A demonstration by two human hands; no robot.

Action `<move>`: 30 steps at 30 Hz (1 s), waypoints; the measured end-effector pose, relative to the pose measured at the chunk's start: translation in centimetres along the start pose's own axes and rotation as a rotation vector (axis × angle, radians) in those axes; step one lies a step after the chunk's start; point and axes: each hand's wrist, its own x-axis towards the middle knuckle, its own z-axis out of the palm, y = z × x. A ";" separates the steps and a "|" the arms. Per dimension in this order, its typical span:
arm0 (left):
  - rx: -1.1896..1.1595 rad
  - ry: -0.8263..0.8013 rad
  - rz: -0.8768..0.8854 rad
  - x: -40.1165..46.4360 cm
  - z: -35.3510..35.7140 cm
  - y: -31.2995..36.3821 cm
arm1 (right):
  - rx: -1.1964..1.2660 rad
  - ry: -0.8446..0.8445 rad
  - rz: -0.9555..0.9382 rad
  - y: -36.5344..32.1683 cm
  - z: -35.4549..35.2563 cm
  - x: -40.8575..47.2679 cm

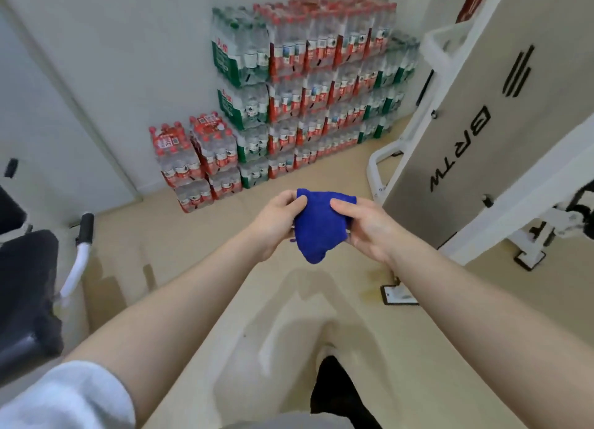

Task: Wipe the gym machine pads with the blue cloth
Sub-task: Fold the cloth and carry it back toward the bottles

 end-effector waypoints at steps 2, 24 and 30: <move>0.005 0.015 -0.015 3.6 -0.4 0.8 | -0.061 -0.059 0.018 -2.4 -1.2 4.3; -0.339 0.485 -0.069 38.6 -25.4 14.9 | -0.869 -0.242 0.439 -20.5 12.0 51.7; -0.481 0.459 0.030 45.5 -33.6 18.2 | -0.097 -0.460 0.344 -23.2 18.7 61.7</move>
